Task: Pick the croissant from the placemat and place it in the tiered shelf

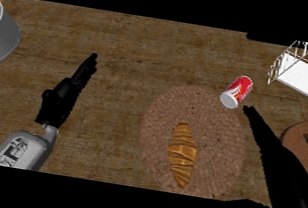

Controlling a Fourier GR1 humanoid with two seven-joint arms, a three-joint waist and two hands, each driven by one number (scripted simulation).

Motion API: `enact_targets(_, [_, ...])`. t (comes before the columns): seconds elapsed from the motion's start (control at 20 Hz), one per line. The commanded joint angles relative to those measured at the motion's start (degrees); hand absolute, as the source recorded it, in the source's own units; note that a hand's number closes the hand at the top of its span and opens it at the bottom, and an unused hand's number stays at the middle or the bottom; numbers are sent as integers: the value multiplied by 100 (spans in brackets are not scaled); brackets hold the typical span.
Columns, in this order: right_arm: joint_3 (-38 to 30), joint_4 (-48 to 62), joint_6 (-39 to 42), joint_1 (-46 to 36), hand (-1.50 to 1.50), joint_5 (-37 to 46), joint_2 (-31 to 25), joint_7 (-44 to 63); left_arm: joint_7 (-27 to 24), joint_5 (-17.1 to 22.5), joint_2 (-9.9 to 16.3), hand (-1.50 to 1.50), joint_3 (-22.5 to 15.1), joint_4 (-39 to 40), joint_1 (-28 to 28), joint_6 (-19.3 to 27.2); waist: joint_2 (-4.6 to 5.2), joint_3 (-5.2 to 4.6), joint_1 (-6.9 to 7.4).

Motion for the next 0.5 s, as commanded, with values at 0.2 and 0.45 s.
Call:
enact_targets(0.2, [756, 169, 491, -890, -150, 782, 1141, 1721, -65, -203, -174, 0, 64, 95, -15, 93, -1, 12, -34])
enact_targets(0.45, [872, 423, 653, -1130, -150, 1221, 1664, 1949, -72, -99, -13, 0, 175, -58, 123, -184, -5, 10, -30])
